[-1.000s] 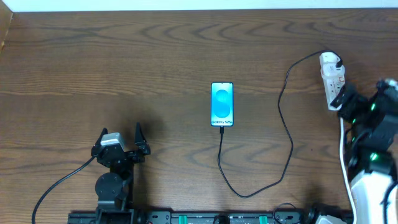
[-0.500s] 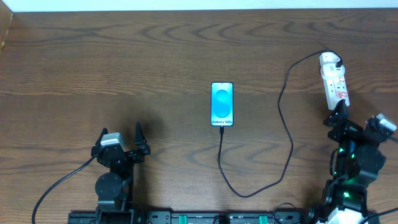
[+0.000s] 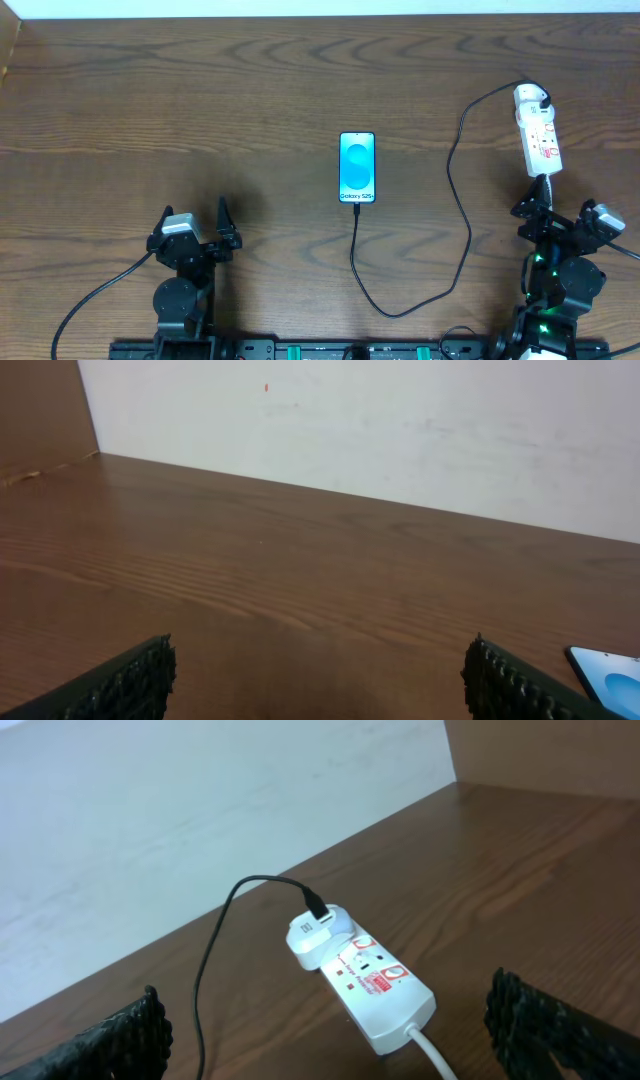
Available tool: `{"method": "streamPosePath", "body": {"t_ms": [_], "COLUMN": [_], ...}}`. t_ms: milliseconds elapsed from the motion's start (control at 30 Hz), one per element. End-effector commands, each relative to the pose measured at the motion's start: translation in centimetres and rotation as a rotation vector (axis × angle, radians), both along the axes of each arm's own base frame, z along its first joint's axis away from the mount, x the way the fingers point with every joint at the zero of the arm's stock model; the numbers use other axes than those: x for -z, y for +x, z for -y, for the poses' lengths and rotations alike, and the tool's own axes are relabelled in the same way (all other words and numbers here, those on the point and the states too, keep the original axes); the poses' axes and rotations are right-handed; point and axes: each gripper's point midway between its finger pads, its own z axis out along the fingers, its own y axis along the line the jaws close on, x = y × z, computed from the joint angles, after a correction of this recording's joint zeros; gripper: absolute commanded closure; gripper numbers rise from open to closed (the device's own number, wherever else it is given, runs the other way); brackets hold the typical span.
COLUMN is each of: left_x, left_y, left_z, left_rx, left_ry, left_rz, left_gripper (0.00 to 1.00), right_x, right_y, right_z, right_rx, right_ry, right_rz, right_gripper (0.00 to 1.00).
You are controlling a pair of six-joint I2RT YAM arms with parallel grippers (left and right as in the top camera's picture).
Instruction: Plug charger to phone and switch on socket
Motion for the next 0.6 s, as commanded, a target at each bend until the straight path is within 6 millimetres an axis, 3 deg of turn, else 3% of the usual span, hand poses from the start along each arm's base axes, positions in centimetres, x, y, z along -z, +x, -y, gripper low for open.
{"method": "streamPosePath", "body": {"t_ms": [0, 567], "left_x": [1.8, 1.8], "left_y": [-0.1, -0.1], "left_z": [-0.2, -0.2], "left_rx": [-0.009, -0.009], "left_ry": [0.016, 0.016], "left_rz": [-0.049, -0.049], "left_gripper": [0.08, 0.08], "right_x": [-0.2, -0.5], "right_y": [-0.1, -3.3], "right_z": [-0.2, -0.9], "right_rx": [-0.012, 0.004], "right_ry": [0.008, -0.006], "right_rz": [0.013, 0.027], "right_gripper": [0.01, 0.01]}}
